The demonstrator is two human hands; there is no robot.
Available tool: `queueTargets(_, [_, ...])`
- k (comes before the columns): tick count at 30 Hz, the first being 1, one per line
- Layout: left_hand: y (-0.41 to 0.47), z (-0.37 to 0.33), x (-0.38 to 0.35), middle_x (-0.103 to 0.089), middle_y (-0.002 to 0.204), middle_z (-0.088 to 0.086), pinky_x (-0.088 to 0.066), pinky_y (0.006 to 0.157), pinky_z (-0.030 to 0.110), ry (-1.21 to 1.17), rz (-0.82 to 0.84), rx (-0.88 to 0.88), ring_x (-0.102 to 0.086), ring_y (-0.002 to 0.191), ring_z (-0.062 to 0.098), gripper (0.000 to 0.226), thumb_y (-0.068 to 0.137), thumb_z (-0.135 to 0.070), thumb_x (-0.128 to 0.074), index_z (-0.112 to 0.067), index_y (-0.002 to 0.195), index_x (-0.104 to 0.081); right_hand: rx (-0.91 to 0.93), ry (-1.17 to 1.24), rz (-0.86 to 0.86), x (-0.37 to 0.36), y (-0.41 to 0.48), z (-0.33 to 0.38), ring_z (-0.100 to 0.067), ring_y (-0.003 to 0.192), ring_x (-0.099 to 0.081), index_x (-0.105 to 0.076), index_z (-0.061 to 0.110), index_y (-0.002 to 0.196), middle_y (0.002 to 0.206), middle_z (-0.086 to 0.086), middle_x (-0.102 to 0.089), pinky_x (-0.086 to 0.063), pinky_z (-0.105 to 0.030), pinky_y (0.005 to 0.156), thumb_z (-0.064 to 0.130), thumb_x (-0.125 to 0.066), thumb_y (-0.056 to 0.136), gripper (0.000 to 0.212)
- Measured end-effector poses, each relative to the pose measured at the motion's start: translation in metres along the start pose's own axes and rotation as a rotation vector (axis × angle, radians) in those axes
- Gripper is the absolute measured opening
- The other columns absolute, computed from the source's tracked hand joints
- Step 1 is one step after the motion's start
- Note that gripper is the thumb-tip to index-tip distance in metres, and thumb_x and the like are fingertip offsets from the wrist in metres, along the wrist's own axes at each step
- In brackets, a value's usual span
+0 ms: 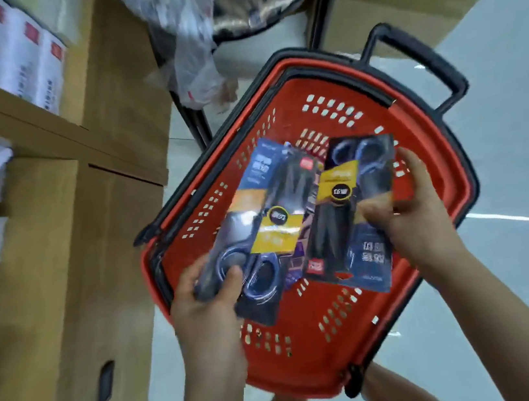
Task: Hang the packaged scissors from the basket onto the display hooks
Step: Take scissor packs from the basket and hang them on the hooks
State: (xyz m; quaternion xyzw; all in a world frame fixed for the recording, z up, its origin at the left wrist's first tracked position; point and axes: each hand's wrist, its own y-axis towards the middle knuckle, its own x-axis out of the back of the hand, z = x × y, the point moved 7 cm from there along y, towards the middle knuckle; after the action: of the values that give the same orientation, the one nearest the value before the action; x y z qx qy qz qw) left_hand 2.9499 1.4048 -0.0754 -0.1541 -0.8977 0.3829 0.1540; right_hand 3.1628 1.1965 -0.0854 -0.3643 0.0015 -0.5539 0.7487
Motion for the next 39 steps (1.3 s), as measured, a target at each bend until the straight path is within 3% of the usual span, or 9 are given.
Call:
queueTargets(5, [-0.074,-0.013,0.005,-0.073,0.111,0.013,-0.060,0.076,0.037,-0.421,0.140,0.283,-0.073,0.098,0.028,0.041,0.079,-0.010,-0.062,-0.009,0.120,-0.065,-0.204,0.306,0.048,0.019,-0.070,0.031,-0.012,0.068,-0.068,-0.074,0.011,0.103,0.088,-0.009,-0.075,-0.054,-0.021,0.058,0.004,-0.054,0.096,0.022])
queueTargets(11, [-0.132,-0.062,0.030,-0.077,0.099,0.007,-0.062,0.063,0.030,-0.594,0.111,0.235,-0.075,0.085,0.018,0.025,0.085,-0.019,-0.058,-0.011,0.108,-0.066,-0.281,0.553,0.315,0.039,-0.134,0.083,-0.024,0.104,-0.070,-0.066,0.007,0.121,0.113,-0.012,-0.073,-0.058,-0.031,0.088,0.000,-0.056,0.088,0.035])
queueTargets(17, [-0.200,-0.139,0.067,-0.076,0.099,0.009,-0.060,0.060,0.031,-0.506,0.154,0.026,-0.075,0.082,0.020,0.021,0.084,-0.017,-0.061,-0.013,0.104,-0.064,-0.250,0.848,0.306,0.058,-0.190,0.167,-0.019,0.102,-0.071,-0.060,0.004,0.129,0.116,-0.011,-0.072,-0.057,-0.026,0.088,-0.009,-0.059,0.070,0.060])
queueTargets(21, [-0.262,-0.180,0.056,-0.075,0.102,0.006,-0.058,0.072,0.038,-0.455,0.244,-0.088,-0.073,0.090,0.025,0.036,0.085,0.005,-0.060,-0.023,0.108,-0.065,-0.166,0.775,0.314,0.044,-0.241,0.228,-0.020,0.107,-0.070,-0.058,0.003,0.130,0.119,-0.006,-0.072,-0.057,-0.034,0.089,-0.006,-0.071,0.065,0.067])
queueTargets(24, [-0.302,-0.210,0.046,-0.075,0.103,0.007,-0.056,0.079,0.042,-0.331,0.283,-0.263,-0.073,0.094,0.028,0.049,0.082,0.009,-0.067,-0.023,0.117,-0.060,-0.042,0.633,0.329,0.039,-0.274,0.263,-0.026,0.109,-0.069,-0.058,0.001,0.130,0.121,-0.011,-0.070,-0.055,-0.043,0.095,-0.004,-0.080,0.071,0.063])
queueTargets(26, [-0.323,-0.230,0.046,-0.074,0.105,-0.002,-0.055,0.078,0.029,-0.182,0.271,-0.426,-0.072,0.096,0.016,0.054,0.083,0.007,-0.070,-0.033,0.117,-0.056,0.053,0.578,0.345,0.047,-0.289,0.285,-0.027,0.109,-0.069,-0.061,0.002,0.128,0.119,-0.010,-0.071,-0.055,-0.045,0.096,-0.007,-0.074,0.080,0.051])
queueTargets(30, [-0.364,-0.267,0.053,-0.051,0.136,-0.026,-0.046,0.088,0.007,-0.017,0.228,-0.629,-0.053,0.119,-0.012,0.095,0.078,0.009,-0.074,-0.044,0.144,-0.031,0.284,0.375,0.265,0.083,-0.313,0.323,-0.010,0.102,-0.071,-0.066,0.014,0.125,0.107,0.006,-0.076,-0.058,-0.028,0.089,-0.005,-0.074,0.081,0.048])
queueTargets(34, [-0.397,-0.285,0.049,-0.065,0.130,-0.009,-0.051,0.101,0.034,-0.026,0.349,-0.553,-0.061,0.119,0.008,0.071,0.057,-0.042,-0.087,-0.040,0.123,-0.060,0.652,0.005,0.158,0.114,-0.345,0.353,0.002,0.085,-0.068,-0.061,0.043,0.127,0.094,0.015,-0.076,-0.052,-0.015,0.076,0.017,-0.075,0.086,0.051])
queueTargets(39, [-0.436,-0.302,0.040,-0.077,0.103,-0.003,-0.054,0.087,0.039,-0.347,0.268,-0.422,-0.073,0.098,0.016,0.048,0.068,-0.052,-0.075,-0.026,0.109,-0.071,1.129,-0.180,0.100,0.137,-0.380,0.387,-0.011,0.114,-0.060,-0.059,0.021,0.134,0.132,0.010,-0.059,-0.038,-0.007,0.097,0.013,-0.063,0.089,0.046])
